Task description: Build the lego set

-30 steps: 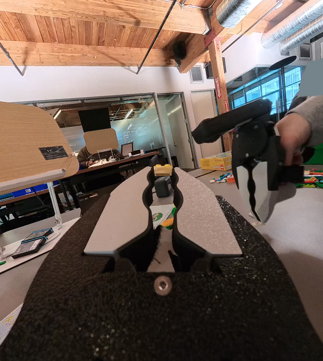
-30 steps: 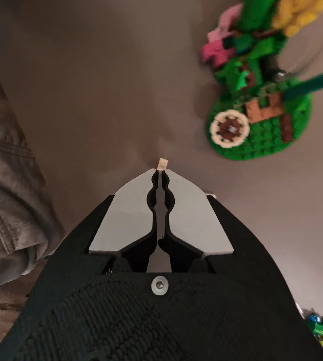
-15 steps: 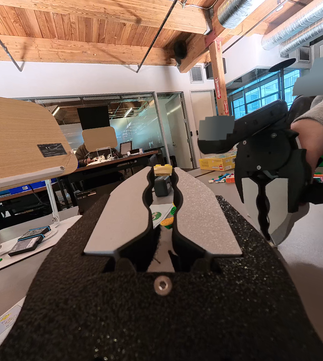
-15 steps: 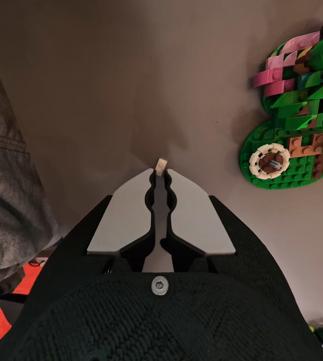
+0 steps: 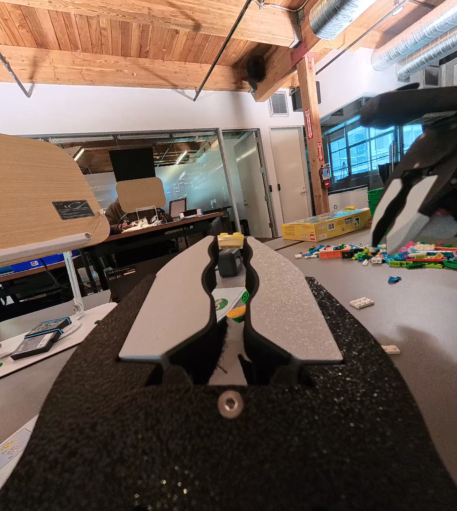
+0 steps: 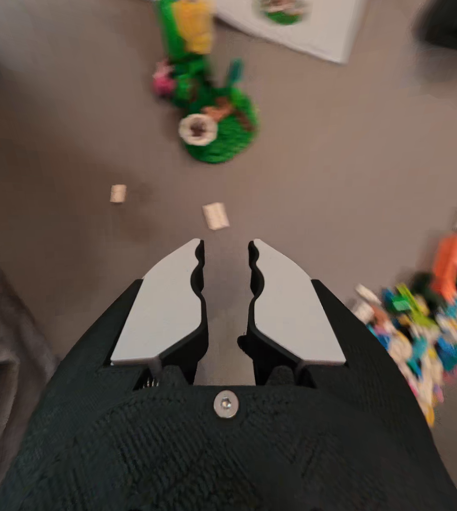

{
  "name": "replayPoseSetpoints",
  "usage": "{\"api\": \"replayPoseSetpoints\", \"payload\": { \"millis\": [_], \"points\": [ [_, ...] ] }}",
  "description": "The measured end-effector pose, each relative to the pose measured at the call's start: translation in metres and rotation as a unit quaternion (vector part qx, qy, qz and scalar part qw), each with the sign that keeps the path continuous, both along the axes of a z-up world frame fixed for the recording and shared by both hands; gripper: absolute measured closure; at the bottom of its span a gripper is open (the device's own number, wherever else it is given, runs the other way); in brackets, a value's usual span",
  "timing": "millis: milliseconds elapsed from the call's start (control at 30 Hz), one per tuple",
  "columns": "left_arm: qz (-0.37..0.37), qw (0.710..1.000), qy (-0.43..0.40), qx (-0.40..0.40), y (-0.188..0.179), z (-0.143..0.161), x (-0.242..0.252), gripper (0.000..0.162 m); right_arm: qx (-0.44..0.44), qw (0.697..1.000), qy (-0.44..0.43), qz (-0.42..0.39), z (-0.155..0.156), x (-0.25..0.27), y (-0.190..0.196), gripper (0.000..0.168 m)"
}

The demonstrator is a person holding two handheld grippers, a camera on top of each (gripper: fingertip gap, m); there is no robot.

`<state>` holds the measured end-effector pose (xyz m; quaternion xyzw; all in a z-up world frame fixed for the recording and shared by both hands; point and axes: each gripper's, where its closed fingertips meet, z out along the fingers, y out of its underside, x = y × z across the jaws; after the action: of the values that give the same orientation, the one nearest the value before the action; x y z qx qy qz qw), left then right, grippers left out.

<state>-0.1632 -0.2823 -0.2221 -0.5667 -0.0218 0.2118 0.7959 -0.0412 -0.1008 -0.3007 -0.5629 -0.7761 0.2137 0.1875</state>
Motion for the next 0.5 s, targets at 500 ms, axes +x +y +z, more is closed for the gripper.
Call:
{"api": "replayPoseSetpoints", "payload": {
  "millis": [500],
  "points": [
    [0.003, 1.0, -0.005, -0.006, 0.001, -0.002, -0.004, 0.146, -0.062, 0.897, 0.169, -0.405, -0.012, 0.137, 0.133, 0.145]
  ]
}}
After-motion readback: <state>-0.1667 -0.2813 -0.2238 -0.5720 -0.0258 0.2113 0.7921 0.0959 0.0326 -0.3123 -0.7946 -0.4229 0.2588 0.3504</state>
